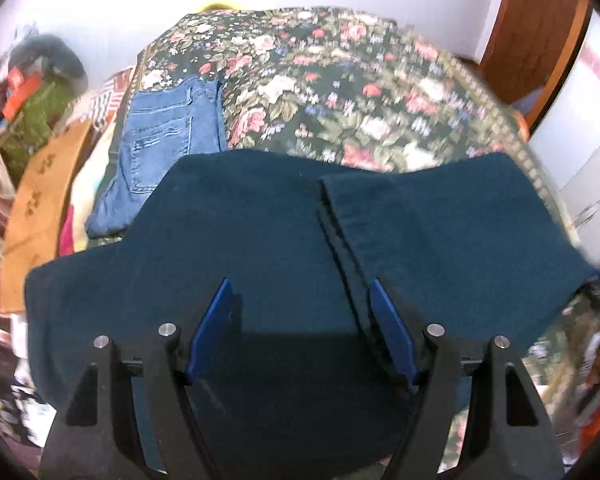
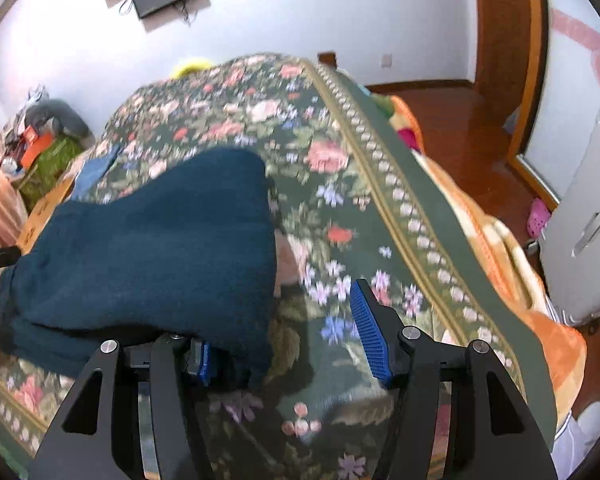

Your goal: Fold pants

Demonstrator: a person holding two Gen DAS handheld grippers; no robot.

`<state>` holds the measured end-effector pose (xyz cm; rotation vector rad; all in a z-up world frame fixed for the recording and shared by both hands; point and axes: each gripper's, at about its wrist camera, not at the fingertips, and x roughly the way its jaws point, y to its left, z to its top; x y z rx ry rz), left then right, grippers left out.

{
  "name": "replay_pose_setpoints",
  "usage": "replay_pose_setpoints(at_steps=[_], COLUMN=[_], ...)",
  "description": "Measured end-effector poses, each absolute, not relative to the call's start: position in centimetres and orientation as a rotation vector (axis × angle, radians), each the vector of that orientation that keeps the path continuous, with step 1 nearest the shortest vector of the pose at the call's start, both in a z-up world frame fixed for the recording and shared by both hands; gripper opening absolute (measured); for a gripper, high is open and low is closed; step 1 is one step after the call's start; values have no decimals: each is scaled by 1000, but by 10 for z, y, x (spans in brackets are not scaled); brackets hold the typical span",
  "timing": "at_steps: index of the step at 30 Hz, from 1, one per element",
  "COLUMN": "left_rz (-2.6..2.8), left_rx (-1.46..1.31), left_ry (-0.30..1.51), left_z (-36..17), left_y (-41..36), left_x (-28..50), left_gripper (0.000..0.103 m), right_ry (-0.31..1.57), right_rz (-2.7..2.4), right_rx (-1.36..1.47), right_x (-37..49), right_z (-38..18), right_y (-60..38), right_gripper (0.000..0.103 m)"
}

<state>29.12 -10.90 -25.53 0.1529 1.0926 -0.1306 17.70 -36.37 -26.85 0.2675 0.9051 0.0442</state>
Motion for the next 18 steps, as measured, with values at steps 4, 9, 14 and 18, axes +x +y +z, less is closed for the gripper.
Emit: replay_pose_setpoints(at_steps=[4,9,14,18], left_rz=[-115,-116,-168,-176], left_rx=[170,87,54,133], left_ry=[1117,1104,1051,1063], left_z=[-271,-256,-235,-246], left_y=[-105,-92,-100,-115], left_x=[293,292,283,281], left_gripper=[72,71,71,71], right_ry=[924,841,769,836], right_rz=[151,195,206,211], right_rx=[346,264,254,266], right_x=[164,144,158,187], right_z=[-252,-210,-193,-218], right_y=[-377,-373,-360,-343], right_gripper=[54,54,54,54])
